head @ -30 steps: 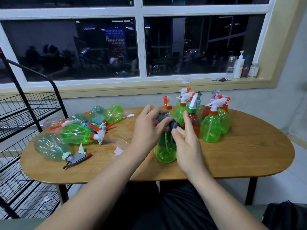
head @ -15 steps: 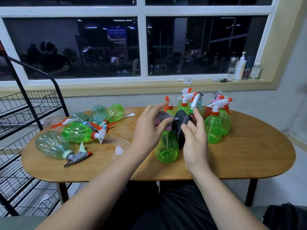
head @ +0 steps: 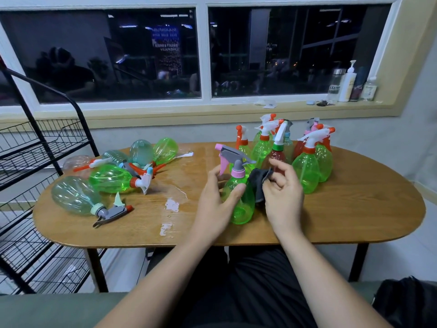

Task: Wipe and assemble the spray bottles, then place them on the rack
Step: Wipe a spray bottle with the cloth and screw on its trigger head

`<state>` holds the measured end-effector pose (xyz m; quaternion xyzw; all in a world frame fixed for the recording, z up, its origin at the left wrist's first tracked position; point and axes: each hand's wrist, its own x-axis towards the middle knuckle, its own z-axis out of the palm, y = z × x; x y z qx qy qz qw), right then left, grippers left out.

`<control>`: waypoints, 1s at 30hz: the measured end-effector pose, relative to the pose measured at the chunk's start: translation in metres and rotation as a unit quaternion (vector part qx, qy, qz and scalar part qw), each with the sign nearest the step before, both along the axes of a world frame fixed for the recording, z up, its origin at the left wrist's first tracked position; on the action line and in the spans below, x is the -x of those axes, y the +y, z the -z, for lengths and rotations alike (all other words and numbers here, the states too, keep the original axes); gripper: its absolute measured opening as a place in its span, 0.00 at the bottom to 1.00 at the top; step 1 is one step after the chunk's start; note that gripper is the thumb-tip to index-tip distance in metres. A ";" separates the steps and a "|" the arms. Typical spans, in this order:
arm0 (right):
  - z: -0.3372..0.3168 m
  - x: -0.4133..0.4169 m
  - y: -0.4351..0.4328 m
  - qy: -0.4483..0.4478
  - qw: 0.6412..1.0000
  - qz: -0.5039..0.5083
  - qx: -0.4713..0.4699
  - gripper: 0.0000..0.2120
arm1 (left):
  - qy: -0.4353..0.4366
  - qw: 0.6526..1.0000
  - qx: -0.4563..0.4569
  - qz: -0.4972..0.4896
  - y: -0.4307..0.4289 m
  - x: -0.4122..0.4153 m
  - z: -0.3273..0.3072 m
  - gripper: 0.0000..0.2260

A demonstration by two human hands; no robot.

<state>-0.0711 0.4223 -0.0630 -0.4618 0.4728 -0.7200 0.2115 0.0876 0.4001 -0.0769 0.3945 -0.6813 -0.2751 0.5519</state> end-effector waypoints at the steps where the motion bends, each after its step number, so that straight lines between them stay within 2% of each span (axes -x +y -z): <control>1: 0.003 -0.001 -0.001 0.011 1.000 0.009 -0.001 0.18 | -0.001 1.000 0.000 -0.006 0.000 0.000 0.001 0.29; 3: 0.008 -0.007 0.003 0.015 1.000 0.012 -0.008 0.16 | 0.007 1.000 0.000 -0.022 0.003 0.000 0.002 0.29; 7: 0.014 -0.011 0.007 -0.007 1.000 0.011 -0.012 0.22 | 0.022 0.999 0.006 -0.037 0.004 -0.001 0.002 0.30; 9: 0.015 -0.009 0.010 0.005 1.000 0.016 -0.009 0.20 | 0.024 0.999 0.011 -0.041 0.002 -0.001 0.003 0.29; 14: 0.014 -0.009 0.016 0.049 0.999 -0.001 -0.017 0.07 | 0.028 0.998 0.019 -0.048 0.001 -0.001 0.004 0.27; 18: 0.014 -0.007 0.018 0.148 0.986 0.018 -0.076 0.11 | -0.004 0.998 0.031 -0.054 -0.001 -0.003 0.005 0.21; 21: 0.019 -0.005 0.016 0.170 0.979 0.009 -0.110 0.11 | -0.023 0.998 0.036 -0.048 -0.003 -0.005 0.006 0.18; 24: 0.018 -0.004 0.015 0.149 0.981 -0.003 -0.125 0.20 | -0.030 0.998 0.035 -0.043 -0.003 -0.006 0.006 0.18; 27: 0.015 -0.002 0.014 0.102 0.986 -0.002 -0.133 0.19 | -0.033 0.998 0.038 -0.040 -0.002 -0.006 0.006 0.17; 30: 0.011 0.000 0.011 0.055 0.994 -0.026 -0.091 0.24 | -0.036 0.998 0.039 -0.034 -0.001 -0.007 0.006 0.16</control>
